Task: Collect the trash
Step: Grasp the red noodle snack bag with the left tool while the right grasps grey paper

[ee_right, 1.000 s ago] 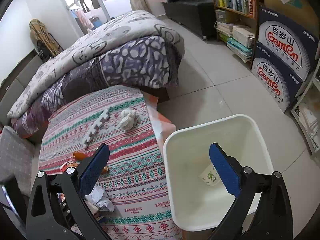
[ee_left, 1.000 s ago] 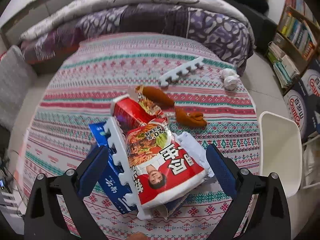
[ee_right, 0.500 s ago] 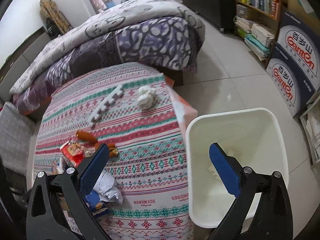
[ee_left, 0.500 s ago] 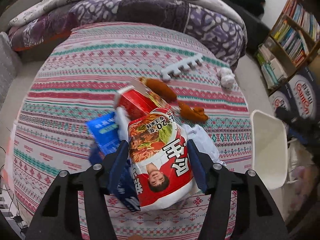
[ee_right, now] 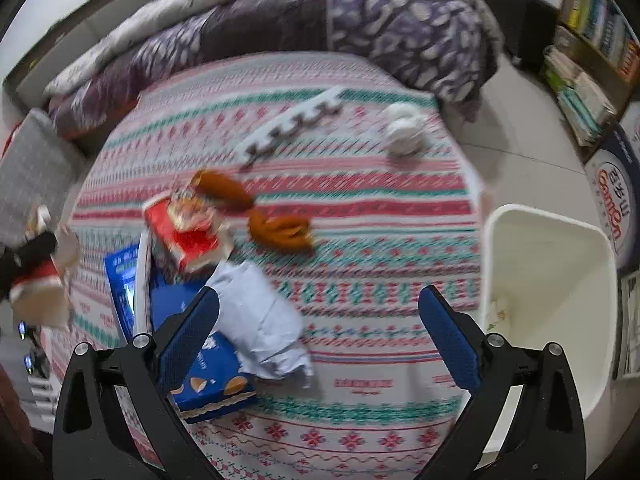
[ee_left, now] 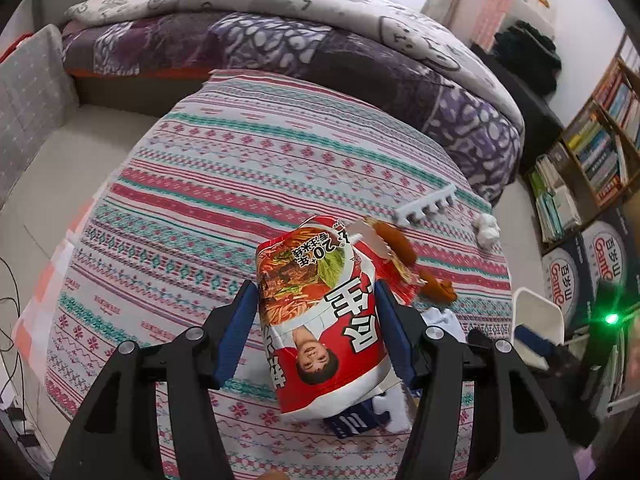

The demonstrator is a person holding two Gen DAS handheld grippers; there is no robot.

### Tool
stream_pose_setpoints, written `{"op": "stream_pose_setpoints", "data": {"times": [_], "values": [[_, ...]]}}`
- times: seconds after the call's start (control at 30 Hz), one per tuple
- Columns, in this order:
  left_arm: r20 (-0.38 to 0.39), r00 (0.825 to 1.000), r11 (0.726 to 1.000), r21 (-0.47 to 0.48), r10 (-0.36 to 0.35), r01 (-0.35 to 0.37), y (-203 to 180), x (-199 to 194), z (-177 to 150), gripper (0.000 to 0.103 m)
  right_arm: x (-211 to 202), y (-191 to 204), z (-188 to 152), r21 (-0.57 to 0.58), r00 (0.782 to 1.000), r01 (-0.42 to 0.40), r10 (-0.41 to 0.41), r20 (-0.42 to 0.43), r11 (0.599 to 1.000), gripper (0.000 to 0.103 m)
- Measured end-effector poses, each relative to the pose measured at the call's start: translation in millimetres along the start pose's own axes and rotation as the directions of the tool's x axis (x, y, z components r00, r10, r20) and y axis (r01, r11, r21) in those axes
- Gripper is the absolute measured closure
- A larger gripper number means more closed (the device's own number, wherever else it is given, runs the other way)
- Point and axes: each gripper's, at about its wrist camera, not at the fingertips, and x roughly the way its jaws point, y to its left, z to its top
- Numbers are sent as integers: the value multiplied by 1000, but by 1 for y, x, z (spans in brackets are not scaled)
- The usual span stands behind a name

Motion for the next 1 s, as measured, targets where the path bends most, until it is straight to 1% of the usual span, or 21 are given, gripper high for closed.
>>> {"op": "stream_pose_setpoints", "data": {"times": [0.17,0.23,0.27,0.33,0.37,0.4,0.43,0.53,0.7,0.83,1.0], "values": [[5,1000,1000,-14,7,-6,13,-1,1,44,19,18,-6,-45,998,-8,6,-58,999,7],[3,1000,1000,-19,8,-8,18,1,1,44,25,24,-9,-61,997,-11,7,-73,998,8],[0,1000,1000,-22,8,-8,20,2,1,44,28,26,-9,-65,997,-14,9,-79,998,11],[-3,1000,1000,-27,10,-10,23,3,1,44,33,28,-11,-63,995,-28,22,-93,998,21],[-3,1000,1000,-28,11,-11,25,3,1,44,35,28,-11,-55,994,-42,36,-100,998,32],[-3,1000,1000,-28,12,-12,25,4,1,44,36,28,-11,-42,993,-62,57,-105,997,48],[-2,1000,999,-28,15,-15,26,4,2,44,38,31,-11,-36,993,-65,61,-104,997,52],[6,1000,999,-29,20,-20,28,4,2,44,33,39,-9,-51,997,-53,49,-67,997,55],[42,998,999,-24,39,-38,29,-1,4,44,6,46,1,-53,996,-76,78,37,996,55],[98,993,998,-5,68,-68,25,-8,8,44,-15,45,9,-36,986,-98,102,130,995,55],[146,985,995,13,93,-96,20,-11,10,44,-32,42,16,-7,970,-92,91,227,996,55]]}}
